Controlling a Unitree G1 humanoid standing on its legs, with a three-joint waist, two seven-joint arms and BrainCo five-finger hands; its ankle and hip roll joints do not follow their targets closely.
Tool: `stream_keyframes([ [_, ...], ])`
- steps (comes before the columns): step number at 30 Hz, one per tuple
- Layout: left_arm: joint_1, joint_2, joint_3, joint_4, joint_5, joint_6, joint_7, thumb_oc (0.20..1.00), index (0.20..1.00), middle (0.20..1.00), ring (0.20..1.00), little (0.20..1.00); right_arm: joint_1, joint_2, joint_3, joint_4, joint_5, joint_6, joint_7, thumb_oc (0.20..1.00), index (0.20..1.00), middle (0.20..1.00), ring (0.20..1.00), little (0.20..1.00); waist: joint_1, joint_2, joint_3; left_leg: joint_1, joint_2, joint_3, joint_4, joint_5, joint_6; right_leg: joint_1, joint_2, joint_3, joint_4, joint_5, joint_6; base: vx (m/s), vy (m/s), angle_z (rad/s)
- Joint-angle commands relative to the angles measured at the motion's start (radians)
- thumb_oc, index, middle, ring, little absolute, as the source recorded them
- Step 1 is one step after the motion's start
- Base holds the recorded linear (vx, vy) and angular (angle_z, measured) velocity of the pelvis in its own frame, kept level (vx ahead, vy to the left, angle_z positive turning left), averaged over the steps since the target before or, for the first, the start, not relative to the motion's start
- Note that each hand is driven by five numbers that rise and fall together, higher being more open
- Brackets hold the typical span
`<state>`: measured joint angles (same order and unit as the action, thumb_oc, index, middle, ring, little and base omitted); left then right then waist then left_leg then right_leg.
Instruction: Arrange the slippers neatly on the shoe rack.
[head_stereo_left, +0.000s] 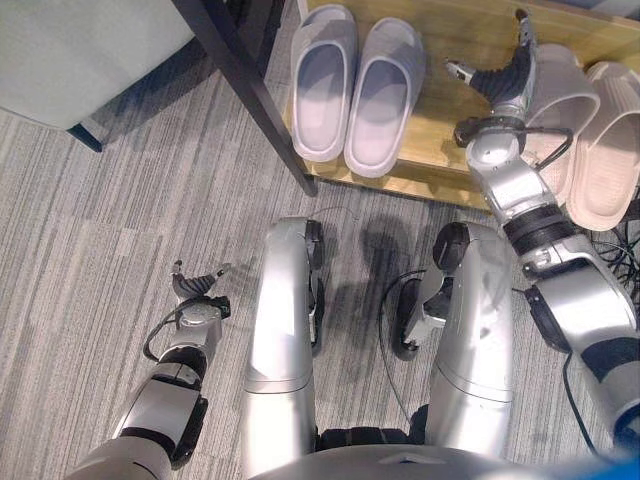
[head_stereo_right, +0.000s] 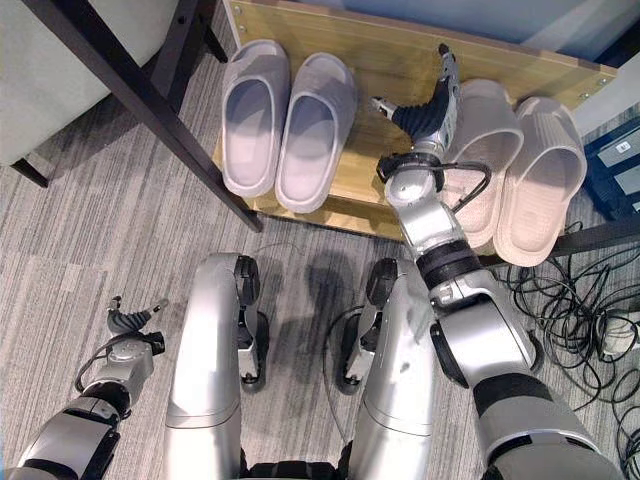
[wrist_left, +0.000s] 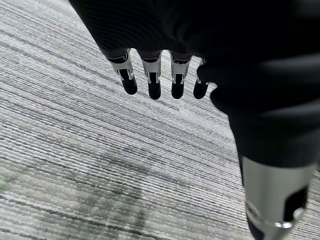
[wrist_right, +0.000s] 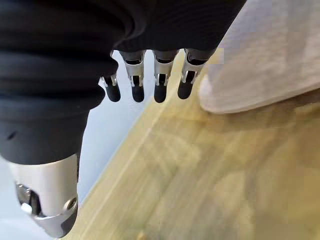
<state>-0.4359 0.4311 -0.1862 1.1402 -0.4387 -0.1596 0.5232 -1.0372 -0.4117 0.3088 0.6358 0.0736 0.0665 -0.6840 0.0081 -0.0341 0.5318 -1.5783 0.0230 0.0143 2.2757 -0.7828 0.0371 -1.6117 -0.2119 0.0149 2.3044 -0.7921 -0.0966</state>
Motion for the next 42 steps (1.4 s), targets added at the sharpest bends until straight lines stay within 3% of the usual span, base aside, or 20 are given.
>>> stream_keyframes([
  [1, 0.055, 0.013, 0.006, -0.015, 0.052, -0.011, 0.044, 1.000, 1.000, 1.000, 1.000, 1.000, 0.001, -0.017, -0.060, -0.174, -0.008, -0.118, -0.044, 1.000, 1.000, 1.000, 1.000, 1.000, 0.056, -0.020, -0.012, 0.008, -0.049, -0.166, -0.016, 0.008, 0.000, 0.043, -0.013, 0.160, 0.054, 0.065, -0.010, 0.00, 0.000, 0.00],
  [4, 0.105, 0.012, 0.041, -0.041, 0.084, -0.030, 0.063, 1.000, 1.000, 1.000, 1.000, 1.000, 0.110, -0.029, -0.100, -0.316, -0.032, -0.200, -0.030, 1.000, 1.000, 1.000, 1.000, 1.000, 0.056, -0.021, -0.012, 0.008, -0.052, -0.165, -0.015, 0.008, -0.001, 0.043, -0.013, 0.160, 0.053, 0.069, -0.007, 0.00, 0.000, 0.00],
  [10, 0.168, -0.008, 0.068, -0.105, 0.129, -0.043, 0.068, 1.000, 1.000, 1.000, 1.000, 1.000, 0.357, -0.090, -0.213, -0.635, -0.091, -0.262, 0.010, 1.000, 1.000, 1.000, 1.000, 1.000, 0.042, -0.035, -0.012, 0.008, -0.054, -0.173, -0.013, 0.014, -0.001, 0.047, -0.014, 0.159, 0.055, 0.072, 0.002, -0.01, 0.007, 0.03],
  [11, 0.181, -0.009, 0.074, -0.119, 0.131, -0.044, 0.062, 1.000, 1.000, 1.000, 1.000, 1.000, 0.407, -0.093, -0.236, -0.690, -0.081, -0.280, 0.023, 1.000, 1.000, 1.000, 1.000, 1.000, 0.041, -0.037, -0.013, 0.008, -0.055, -0.174, -0.014, 0.017, 0.000, 0.050, -0.013, 0.159, 0.052, 0.076, 0.003, -0.03, 0.034, -0.01],
  [12, 0.209, -0.007, 0.082, -0.144, 0.141, -0.053, 0.047, 1.000, 1.000, 1.000, 1.000, 1.000, 0.535, -0.085, -0.288, -0.787, 0.016, -0.372, 0.078, 1.000, 1.000, 1.000, 1.000, 1.000, 0.035, -0.045, -0.013, 0.008, -0.053, -0.177, -0.021, 0.026, 0.003, 0.057, -0.017, 0.156, 0.039, 0.084, 0.007, -0.05, 0.027, -0.01],
  [13, 0.216, -0.008, 0.081, -0.160, 0.154, -0.058, 0.040, 1.000, 1.000, 1.000, 1.000, 1.000, 0.597, -0.091, -0.316, -0.839, 0.032, -0.405, 0.108, 1.000, 1.000, 1.000, 1.000, 1.000, 0.033, -0.050, -0.013, 0.008, -0.053, -0.180, -0.032, 0.036, 0.003, 0.062, -0.019, 0.153, 0.027, 0.089, 0.010, -0.05, 0.022, -0.05],
  [17, 0.239, -0.008, 0.092, -0.211, 0.156, -0.072, 0.025, 1.000, 1.000, 1.000, 1.000, 1.000, 0.718, -0.095, -0.368, -0.860, 0.087, -0.423, 0.155, 1.000, 1.000, 1.000, 1.000, 1.000, 0.029, -0.058, -0.047, 0.008, -0.047, -0.190, -0.082, 0.052, 0.003, 0.076, -0.023, 0.139, -0.039, 0.113, 0.020, -0.03, 0.042, -0.04],
  [20, 0.223, 0.004, 0.103, -0.240, 0.156, -0.083, 0.017, 1.000, 1.000, 1.000, 1.000, 1.000, 0.804, -0.082, -0.391, -0.839, 0.115, -0.427, 0.185, 1.000, 1.000, 1.000, 1.000, 1.000, 0.018, -0.067, -0.095, 0.008, -0.027, -0.185, -0.225, 0.094, 0.008, 0.102, -0.042, 0.097, -0.193, 0.141, 0.021, -0.12, 0.060, -0.06],
  [21, 0.212, 0.025, 0.137, -0.298, 0.162, -0.095, 0.026, 1.000, 1.000, 1.000, 1.000, 1.000, 0.907, -0.030, -0.426, -0.844, 0.107, -0.420, 0.201, 1.000, 1.000, 1.000, 1.000, 1.000, 0.000, -0.069, -0.172, 0.008, -0.012, -0.185, -0.377, 0.156, 0.004, 0.119, -0.066, 0.041, -0.349, 0.162, 0.027, -0.15, 0.065, -0.01],
  [23, 0.218, 0.033, 0.147, -0.313, 0.161, -0.098, 0.029, 1.000, 1.000, 1.000, 1.000, 1.000, 0.935, -0.027, -0.436, -0.854, 0.084, -0.411, 0.200, 1.000, 1.000, 1.000, 1.000, 1.000, -0.005, -0.065, -0.190, 0.008, -0.014, -0.189, -0.404, 0.168, 0.005, 0.124, -0.074, 0.022, -0.382, 0.167, 0.025, -0.07, 0.057, 0.18],
  [25, 0.242, 0.058, 0.182, -0.359, 0.192, -0.101, 0.040, 1.000, 1.000, 1.000, 1.000, 1.000, 1.021, 0.002, -0.469, -0.826, 0.040, -0.390, 0.196, 1.000, 1.000, 1.000, 1.000, 1.000, -0.031, -0.045, -0.284, 0.010, 0.005, -0.199, -0.525, 0.222, 0.004, 0.149, -0.090, -0.041, -0.534, 0.198, 0.037, -0.04, 0.116, 0.03],
  [26, 0.246, 0.058, 0.183, -0.362, 0.193, -0.100, 0.041, 1.000, 1.000, 1.000, 1.000, 1.000, 1.024, 0.002, -0.468, -0.827, 0.039, -0.389, 0.196, 1.000, 1.000, 1.000, 1.000, 1.000, -0.031, -0.041, -0.288, 0.010, 0.005, -0.202, -0.531, 0.226, 0.004, 0.152, -0.090, -0.047, -0.542, 0.202, 0.036, -0.09, 0.095, -0.04],
  [27, 0.280, 0.058, 0.195, -0.396, 0.214, -0.097, 0.045, 1.000, 1.000, 1.000, 1.000, 1.000, 1.077, 0.003, -0.472, -0.791, 0.024, -0.364, 0.209, 1.000, 1.000, 1.000, 1.000, 1.000, -0.037, -0.040, -0.301, 0.083, 0.021, -0.191, -0.622, 0.252, 0.007, 0.223, -0.093, -0.082, -0.641, 0.221, 0.038, -0.09, 0.045, -0.01],
  [31, 0.333, 0.031, 0.177, -0.428, 0.277, -0.079, 0.036, 1.000, 1.000, 1.000, 1.000, 1.000, 1.168, 0.032, -0.434, -0.634, -0.021, -0.292, 0.240, 1.000, 1.000, 1.000, 1.000, 1.000, -0.046, -0.039, -0.313, 0.243, 0.042, -0.183, -0.808, 0.298, -0.003, 0.376, -0.086, -0.118, -0.835, 0.250, 0.044, -0.09, 0.001, 0.01],
  [38, 0.381, 0.002, 0.116, -0.433, 0.359, -0.050, -0.013, 1.000, 1.000, 1.000, 1.000, 1.000, 1.193, 0.118, -0.376, -0.356, 0.076, -0.240, 0.301, 1.000, 1.000, 1.000, 1.000, 1.000, -0.045, -0.034, -0.322, 0.488, 0.055, -0.144, -1.128, 0.396, -0.020, 0.612, -0.076, -0.163, -1.147, 0.340, 0.079, -0.04, -0.025, 0.02],
  [42, 0.396, -0.042, 0.075, -0.309, 0.373, -0.044, -0.046, 1.000, 1.000, 1.000, 1.000, 1.000, 1.181, 0.146, -0.347, -0.057, 0.114, -0.226, 0.330, 1.000, 1.000, 1.000, 1.000, 1.000, -0.052, -0.034, -0.361, 0.814, 0.060, -0.105, -1.469, 0.476, -0.018, 0.898, -0.036, -0.202, -1.467, 0.461, 0.134, 0.15, -0.040, -0.08],
])
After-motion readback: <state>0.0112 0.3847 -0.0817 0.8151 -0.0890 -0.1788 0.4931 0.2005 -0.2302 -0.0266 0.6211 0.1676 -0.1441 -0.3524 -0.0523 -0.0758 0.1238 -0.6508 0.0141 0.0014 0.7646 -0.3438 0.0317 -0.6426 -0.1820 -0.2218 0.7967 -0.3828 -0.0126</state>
